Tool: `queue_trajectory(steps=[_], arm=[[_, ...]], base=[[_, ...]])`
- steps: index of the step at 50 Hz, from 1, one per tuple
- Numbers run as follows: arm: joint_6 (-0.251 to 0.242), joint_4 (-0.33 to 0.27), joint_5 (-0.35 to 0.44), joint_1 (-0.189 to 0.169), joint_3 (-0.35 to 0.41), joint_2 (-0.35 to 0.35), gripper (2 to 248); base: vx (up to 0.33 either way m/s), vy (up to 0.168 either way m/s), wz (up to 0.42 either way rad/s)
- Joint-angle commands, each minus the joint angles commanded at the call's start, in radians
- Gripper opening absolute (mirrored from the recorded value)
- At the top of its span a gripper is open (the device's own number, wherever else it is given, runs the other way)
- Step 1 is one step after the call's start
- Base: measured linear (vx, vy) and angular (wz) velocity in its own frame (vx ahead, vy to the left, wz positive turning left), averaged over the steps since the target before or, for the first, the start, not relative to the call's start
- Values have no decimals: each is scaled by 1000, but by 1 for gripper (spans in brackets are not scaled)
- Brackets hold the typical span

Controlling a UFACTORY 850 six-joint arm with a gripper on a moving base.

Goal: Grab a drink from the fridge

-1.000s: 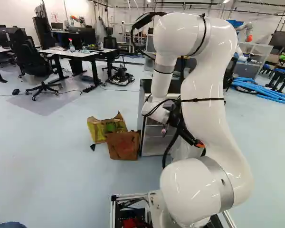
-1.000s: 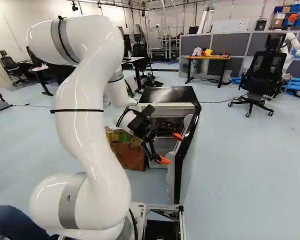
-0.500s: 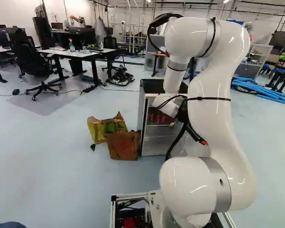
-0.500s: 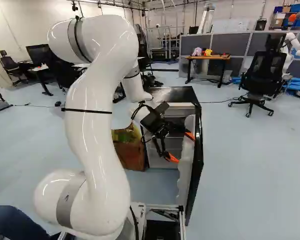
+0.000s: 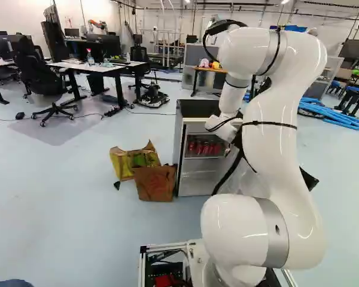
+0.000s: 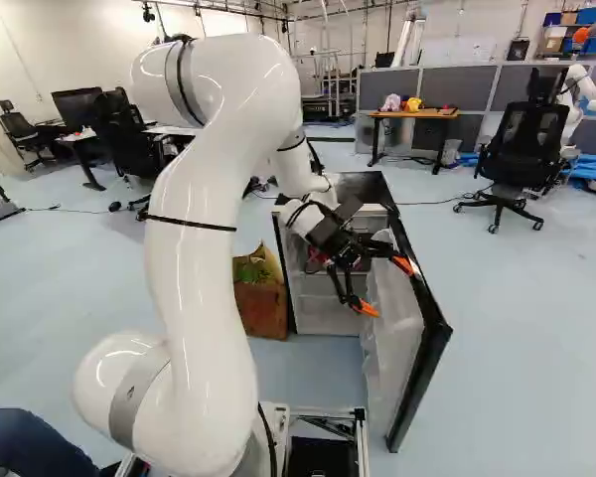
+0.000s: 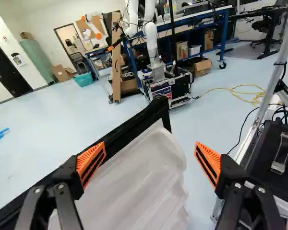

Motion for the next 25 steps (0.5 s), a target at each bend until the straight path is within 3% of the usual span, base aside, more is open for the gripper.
queue_trajectory(steps=[13, 25], arm=[[0, -38, 0, -52, -52, -19, 247], [0, -73, -3, -58, -58, -21, 247]], base=[[0, 0, 0], [0, 0, 0]])
